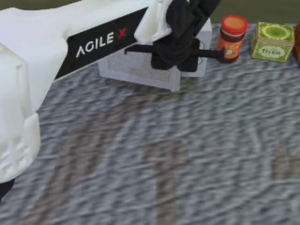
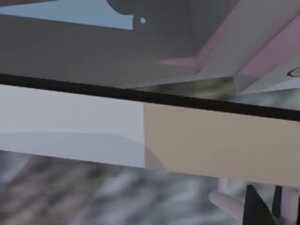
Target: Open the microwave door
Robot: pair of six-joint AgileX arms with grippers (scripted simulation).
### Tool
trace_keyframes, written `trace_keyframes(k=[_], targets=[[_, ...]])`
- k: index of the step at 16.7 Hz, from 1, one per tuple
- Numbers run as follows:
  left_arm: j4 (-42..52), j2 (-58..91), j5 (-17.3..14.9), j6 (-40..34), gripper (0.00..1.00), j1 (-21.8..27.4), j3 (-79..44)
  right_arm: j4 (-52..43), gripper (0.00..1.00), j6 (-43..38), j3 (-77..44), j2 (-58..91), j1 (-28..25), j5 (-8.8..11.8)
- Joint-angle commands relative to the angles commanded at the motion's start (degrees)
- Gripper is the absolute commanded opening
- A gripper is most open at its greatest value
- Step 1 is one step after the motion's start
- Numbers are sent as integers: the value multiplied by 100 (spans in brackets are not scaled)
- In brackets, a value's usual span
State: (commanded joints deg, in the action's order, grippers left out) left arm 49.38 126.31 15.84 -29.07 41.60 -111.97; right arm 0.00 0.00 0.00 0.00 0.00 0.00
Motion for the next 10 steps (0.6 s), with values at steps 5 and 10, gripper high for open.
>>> trace_keyframes(k=[5, 10], targets=[[0, 0, 0, 0, 0, 0, 0, 0, 100, 0, 0, 0, 0, 0], [-10, 4, -32, -22, 0, 37, -17, 0, 100, 0, 0, 0, 0, 0]])
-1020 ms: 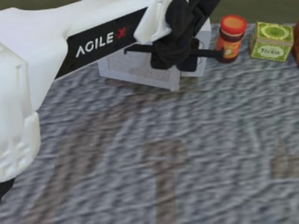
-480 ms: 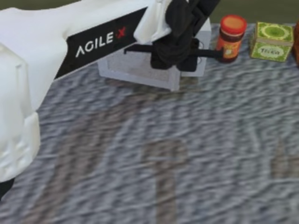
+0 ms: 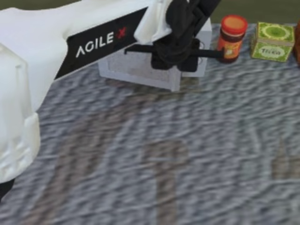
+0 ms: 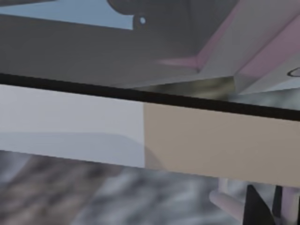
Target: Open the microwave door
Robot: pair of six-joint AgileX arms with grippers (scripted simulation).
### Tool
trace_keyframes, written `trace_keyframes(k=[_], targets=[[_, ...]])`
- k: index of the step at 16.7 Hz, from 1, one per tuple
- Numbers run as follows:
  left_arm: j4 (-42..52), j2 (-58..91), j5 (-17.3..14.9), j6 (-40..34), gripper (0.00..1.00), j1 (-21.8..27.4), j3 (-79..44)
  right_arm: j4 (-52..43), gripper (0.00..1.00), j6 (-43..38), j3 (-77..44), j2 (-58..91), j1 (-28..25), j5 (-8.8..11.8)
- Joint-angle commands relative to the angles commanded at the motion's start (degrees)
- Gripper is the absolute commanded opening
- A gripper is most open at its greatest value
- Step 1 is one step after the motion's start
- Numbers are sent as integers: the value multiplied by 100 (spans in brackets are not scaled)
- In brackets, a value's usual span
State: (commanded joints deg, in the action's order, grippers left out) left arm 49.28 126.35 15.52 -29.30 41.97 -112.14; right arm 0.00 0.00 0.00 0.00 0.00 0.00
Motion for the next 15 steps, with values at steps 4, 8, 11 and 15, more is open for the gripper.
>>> trace_keyframes(k=[4, 8, 11, 15], targets=[[-189, -233, -34, 237, 0, -35, 332, 0, 100, 0, 0, 0, 0, 0], [-413, -492, -199, 507, 0, -78, 802, 0, 100, 0, 0, 0, 0, 0], [-419, -500, -204, 515, 0, -79, 816, 0, 100, 0, 0, 0, 0, 0], [-419, -500, -204, 515, 0, -79, 816, 0, 100, 0, 0, 0, 0, 0]])
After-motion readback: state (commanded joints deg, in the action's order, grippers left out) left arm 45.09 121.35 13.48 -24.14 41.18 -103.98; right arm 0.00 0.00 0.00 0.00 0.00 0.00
